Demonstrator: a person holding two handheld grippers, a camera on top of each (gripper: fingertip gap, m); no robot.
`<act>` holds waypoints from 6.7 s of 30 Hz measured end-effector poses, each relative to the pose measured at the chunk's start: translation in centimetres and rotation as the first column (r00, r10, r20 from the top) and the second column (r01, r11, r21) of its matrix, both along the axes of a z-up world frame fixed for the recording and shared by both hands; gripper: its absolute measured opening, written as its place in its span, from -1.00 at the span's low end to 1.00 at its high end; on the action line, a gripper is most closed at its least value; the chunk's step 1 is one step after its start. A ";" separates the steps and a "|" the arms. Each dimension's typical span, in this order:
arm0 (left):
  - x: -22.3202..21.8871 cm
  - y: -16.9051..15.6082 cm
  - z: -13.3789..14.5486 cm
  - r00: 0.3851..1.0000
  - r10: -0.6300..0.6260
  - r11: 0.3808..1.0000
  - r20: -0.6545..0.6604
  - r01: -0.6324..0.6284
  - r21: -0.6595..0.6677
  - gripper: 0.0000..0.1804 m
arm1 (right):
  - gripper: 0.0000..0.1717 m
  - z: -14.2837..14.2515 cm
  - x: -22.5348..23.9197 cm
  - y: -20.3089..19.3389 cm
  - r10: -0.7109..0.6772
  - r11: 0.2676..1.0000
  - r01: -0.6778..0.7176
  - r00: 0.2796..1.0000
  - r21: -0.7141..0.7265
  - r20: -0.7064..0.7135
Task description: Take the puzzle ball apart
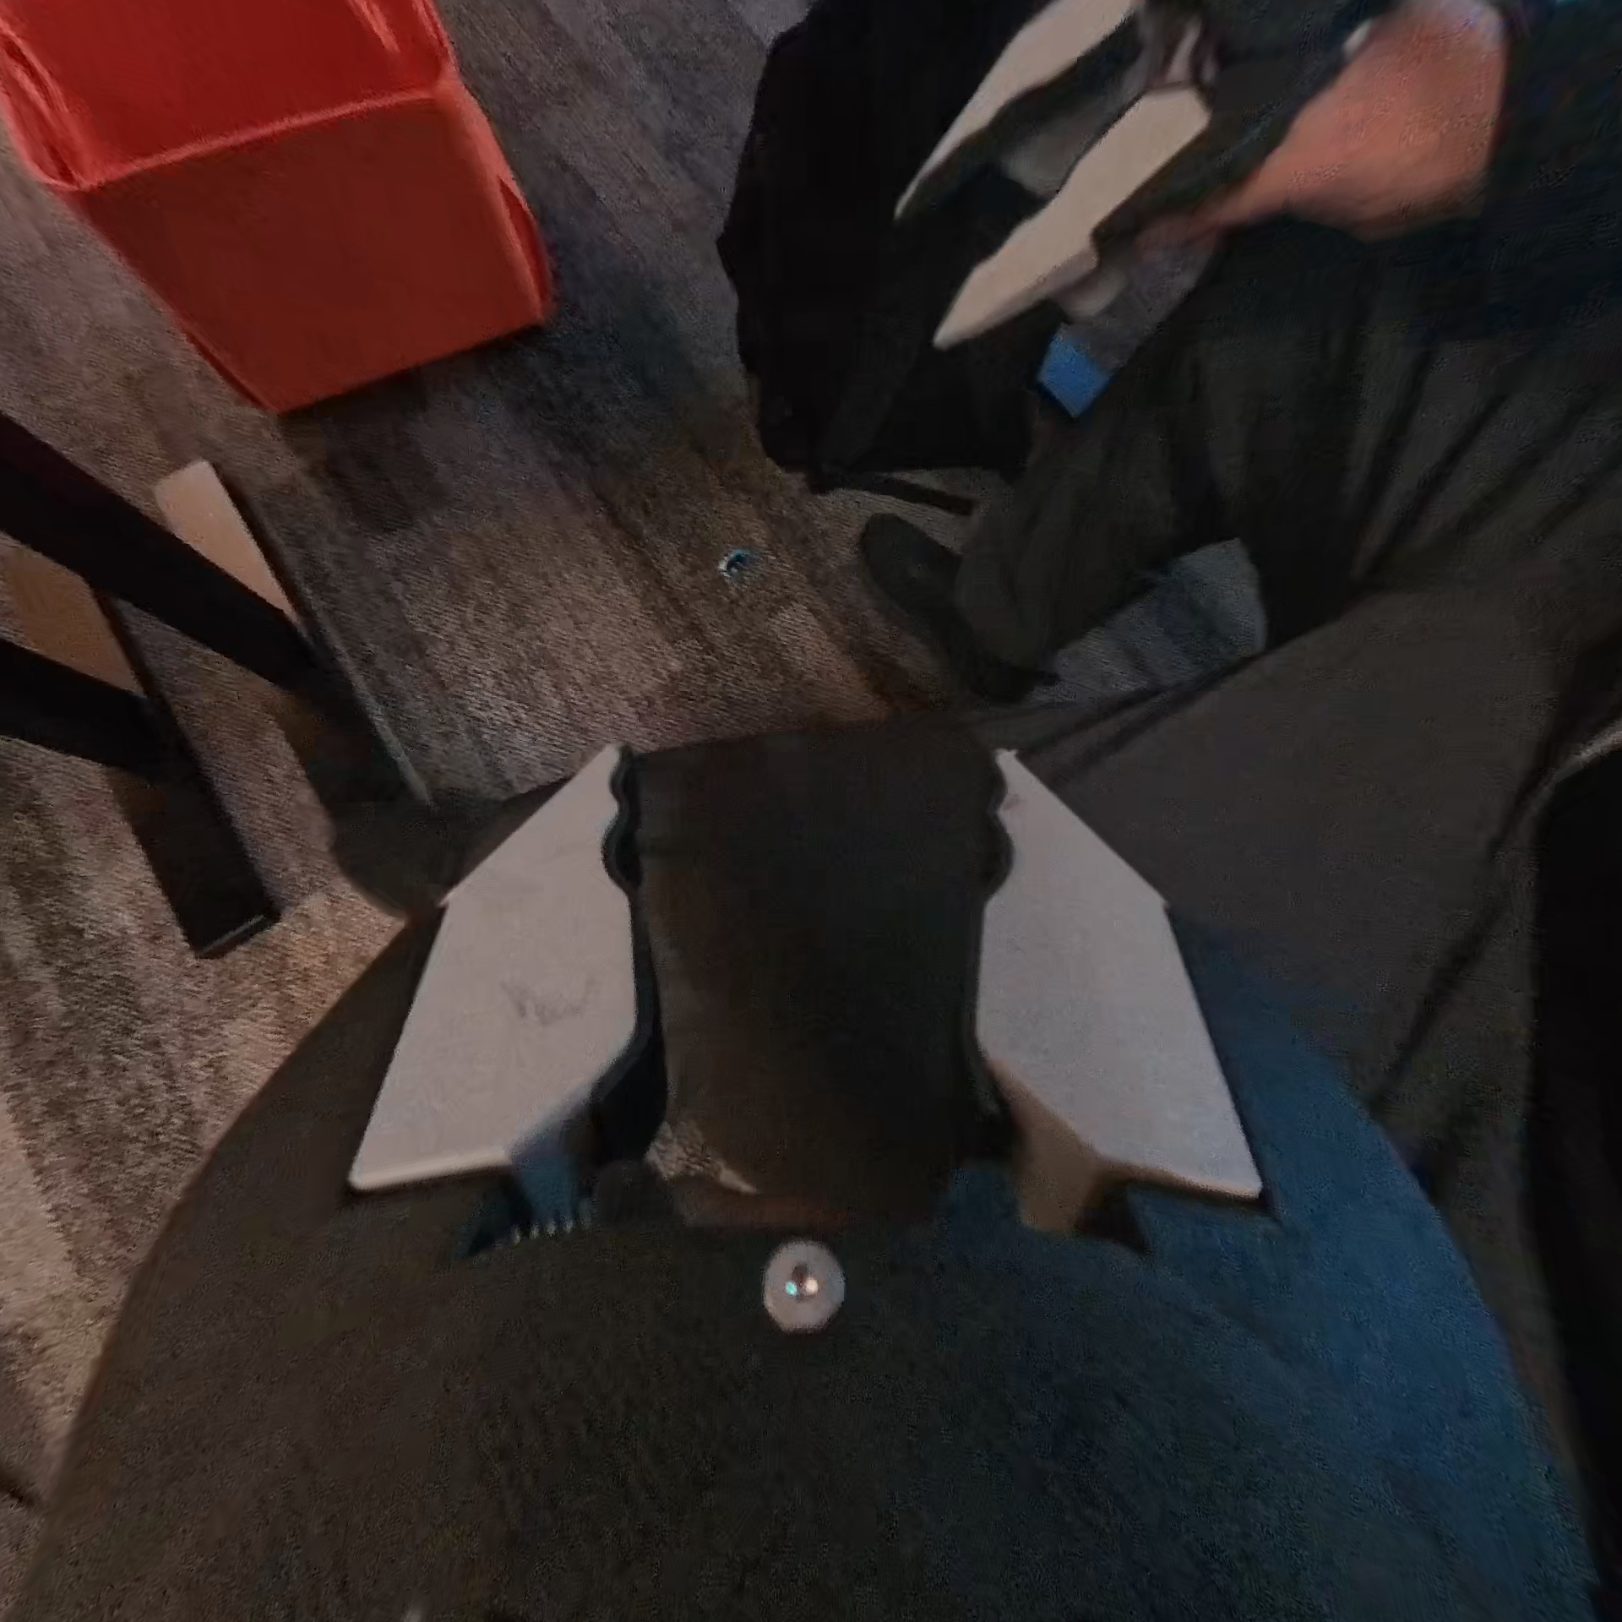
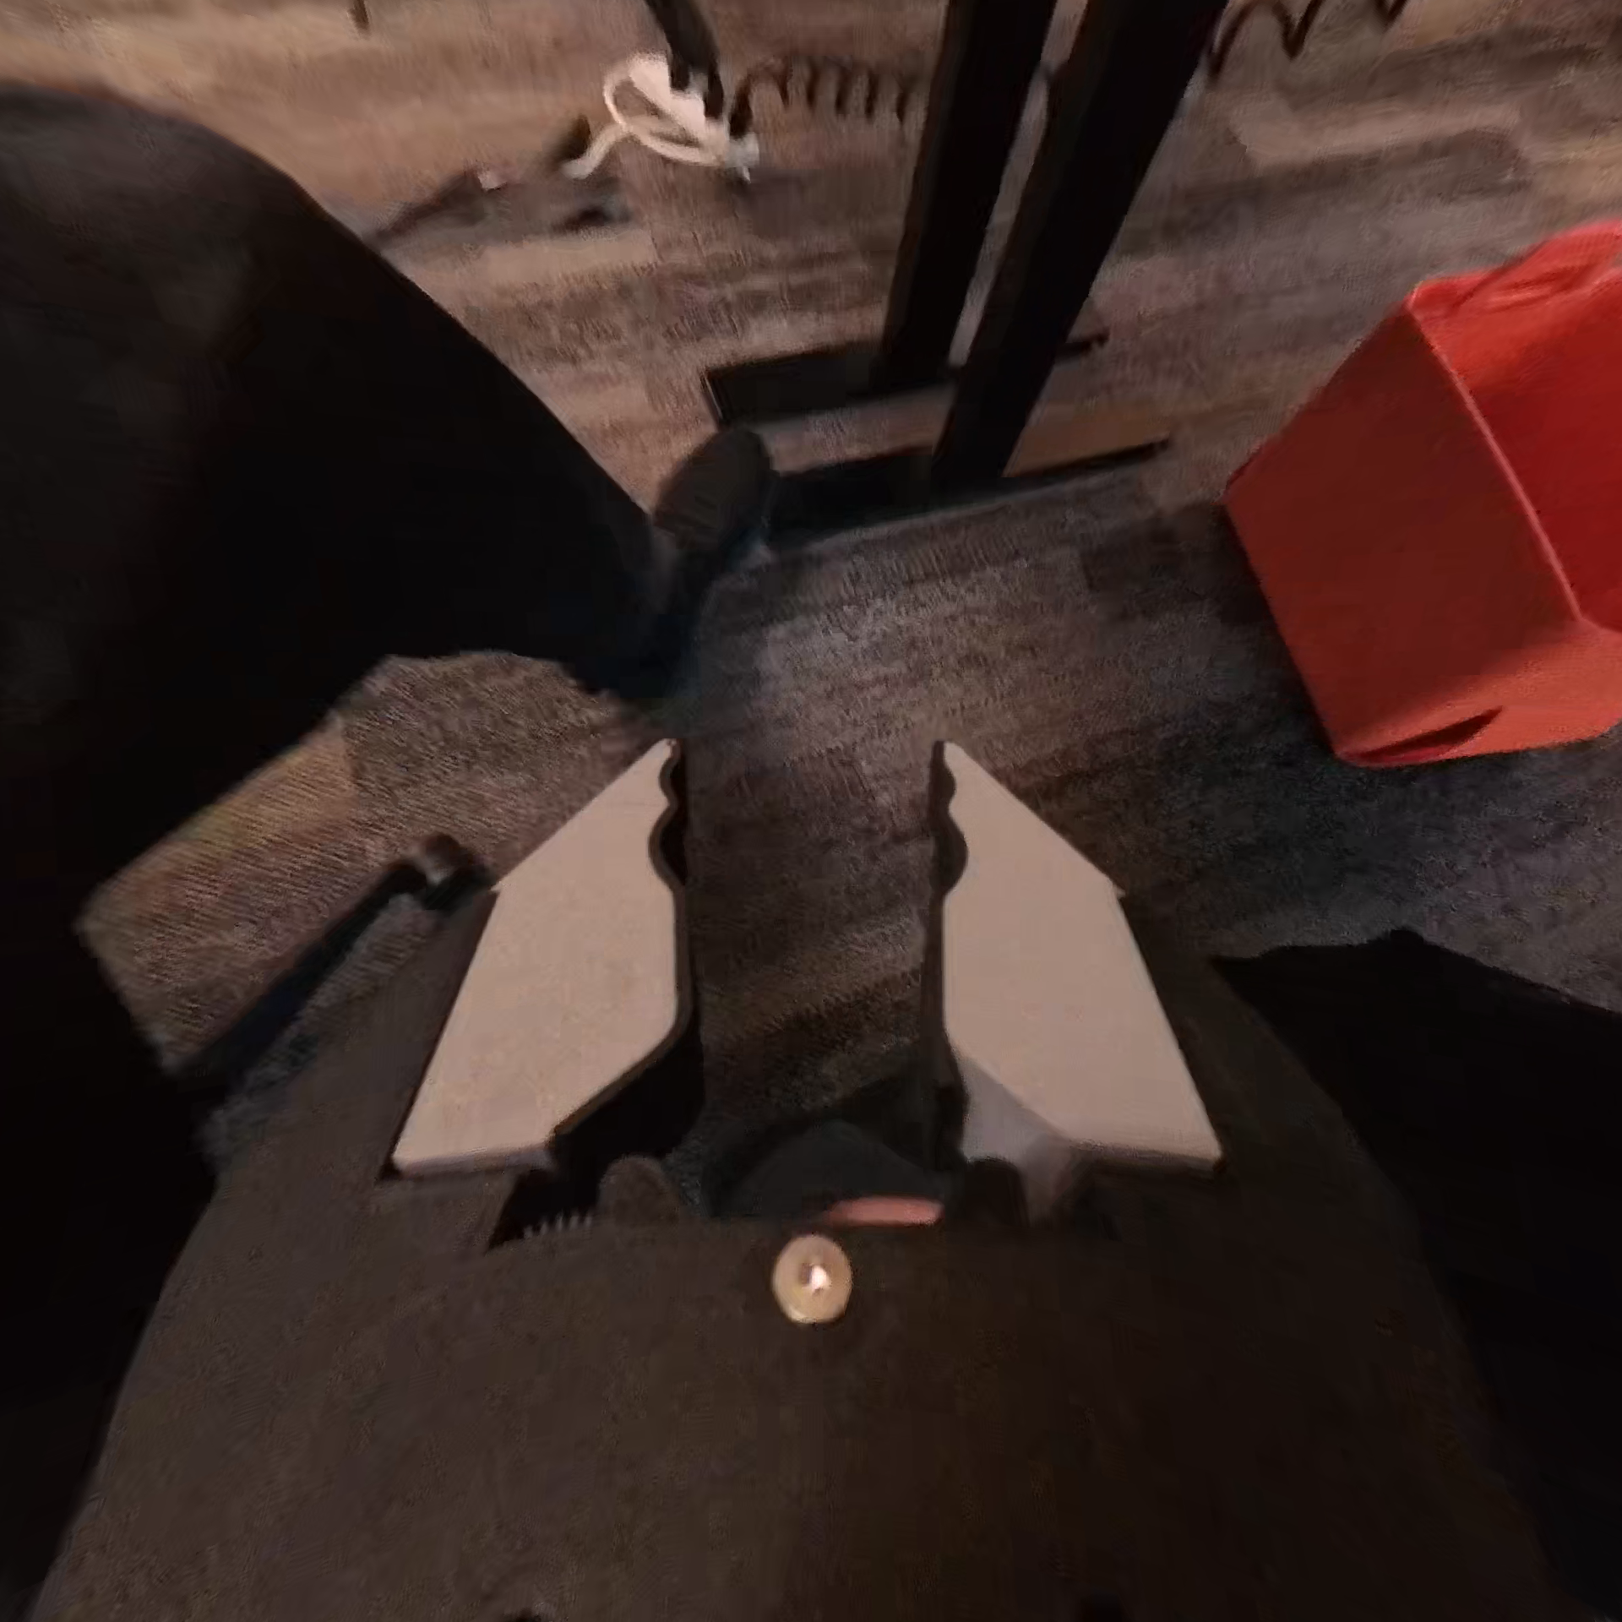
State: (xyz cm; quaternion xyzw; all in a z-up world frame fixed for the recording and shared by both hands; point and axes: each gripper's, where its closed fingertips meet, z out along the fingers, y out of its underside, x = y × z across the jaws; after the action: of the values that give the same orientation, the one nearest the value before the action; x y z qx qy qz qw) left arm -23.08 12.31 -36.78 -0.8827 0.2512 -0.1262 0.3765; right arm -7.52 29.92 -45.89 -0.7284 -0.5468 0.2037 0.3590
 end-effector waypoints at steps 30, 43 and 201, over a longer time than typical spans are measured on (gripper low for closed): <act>-19.1 7.3 -16.6 0.851 0.521 0.839 0.060 -0.498 -0.220 -0.31 | -0.61 -54.4 1.6 25.5 -0.537 0.634 0.727 0.660 -0.264 0.525; -20.6 6.7 -18.0 0.884 0.467 0.853 -0.033 -0.460 -0.246 -0.35 | -0.60 -43.4 -2.9 21.4 -0.280 0.842 0.469 0.803 -0.267 0.526; 13.6 39.4 27.0 0.805 -0.397 0.455 -0.441 0.590 0.667 -0.51 | -1.00 39.0 10.2 27.1 -0.369 0.904 0.421 0.859 0.080 -0.356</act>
State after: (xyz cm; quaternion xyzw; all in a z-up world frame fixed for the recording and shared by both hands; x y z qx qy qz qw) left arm -9.48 51.74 -9.83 -0.5241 0.5666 -0.0098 0.6358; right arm 2.65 57.00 -6.90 -0.7502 -0.3311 0.2024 0.5354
